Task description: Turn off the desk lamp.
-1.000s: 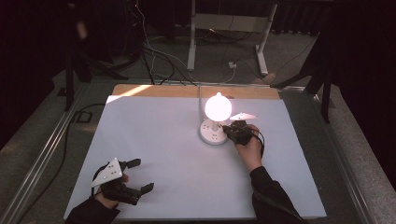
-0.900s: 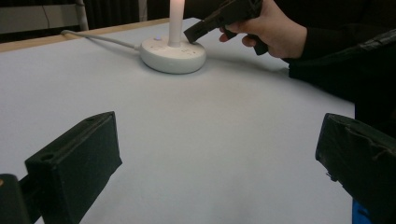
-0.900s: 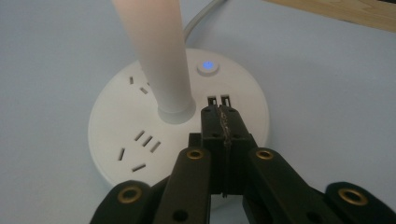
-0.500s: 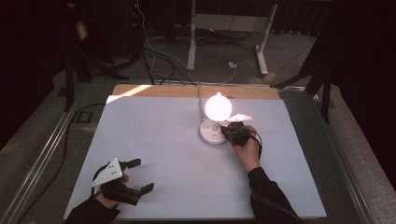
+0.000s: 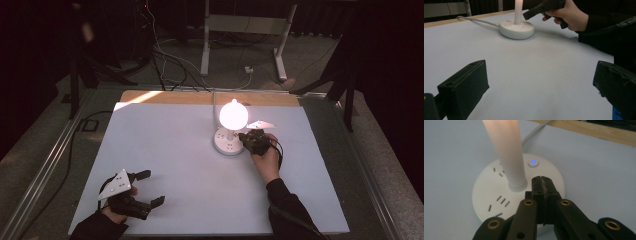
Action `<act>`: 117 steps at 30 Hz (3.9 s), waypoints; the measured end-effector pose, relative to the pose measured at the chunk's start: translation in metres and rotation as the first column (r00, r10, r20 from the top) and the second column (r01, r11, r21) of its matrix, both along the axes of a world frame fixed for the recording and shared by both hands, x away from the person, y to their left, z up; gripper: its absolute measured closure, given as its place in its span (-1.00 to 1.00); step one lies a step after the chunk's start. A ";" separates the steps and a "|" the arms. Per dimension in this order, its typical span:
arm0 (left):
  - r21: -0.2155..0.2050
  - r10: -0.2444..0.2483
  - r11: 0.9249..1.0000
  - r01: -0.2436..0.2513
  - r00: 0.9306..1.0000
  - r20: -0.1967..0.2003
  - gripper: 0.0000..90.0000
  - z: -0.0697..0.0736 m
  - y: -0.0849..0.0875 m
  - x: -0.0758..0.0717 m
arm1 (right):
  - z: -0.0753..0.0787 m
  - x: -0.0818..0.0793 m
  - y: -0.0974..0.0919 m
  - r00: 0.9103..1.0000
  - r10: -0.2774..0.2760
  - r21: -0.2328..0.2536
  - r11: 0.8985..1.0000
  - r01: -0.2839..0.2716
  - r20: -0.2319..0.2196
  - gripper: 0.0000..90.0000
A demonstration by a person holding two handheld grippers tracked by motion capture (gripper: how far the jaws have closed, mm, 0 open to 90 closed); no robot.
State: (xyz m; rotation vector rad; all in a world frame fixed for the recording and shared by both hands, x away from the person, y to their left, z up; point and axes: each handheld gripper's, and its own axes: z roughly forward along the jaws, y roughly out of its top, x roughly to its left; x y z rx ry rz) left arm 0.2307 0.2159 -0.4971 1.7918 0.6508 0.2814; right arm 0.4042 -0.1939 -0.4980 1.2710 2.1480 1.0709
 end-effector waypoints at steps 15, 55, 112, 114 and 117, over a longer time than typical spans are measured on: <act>-0.004 -0.001 1.000 0.001 1.000 -0.001 -0.99 0.000 0.000 0.000 | -0.005 0.001 0.000 1.000 -0.002 0.000 1.000 0.002 -0.007 1.00; -0.012 0.002 1.000 -0.002 1.000 0.003 -0.99 0.001 0.000 0.000 | -0.007 -0.003 -0.004 1.000 -0.001 0.009 1.000 0.001 0.002 1.00; -0.017 0.000 1.000 0.000 1.000 0.005 -0.99 0.001 0.001 -0.001 | -0.006 -0.002 -0.005 1.000 -0.005 0.017 1.000 0.005 0.009 1.00; -0.017 0.000 1.000 0.000 1.000 0.005 -0.99 0.001 0.001 -0.001 | -0.006 -0.002 -0.005 1.000 -0.006 0.016 1.000 0.006 0.009 1.00; -0.017 0.000 1.000 0.000 1.000 0.006 -0.99 0.001 0.001 -0.001 | -0.007 -0.002 -0.003 1.000 -0.003 0.011 1.000 0.003 0.008 1.00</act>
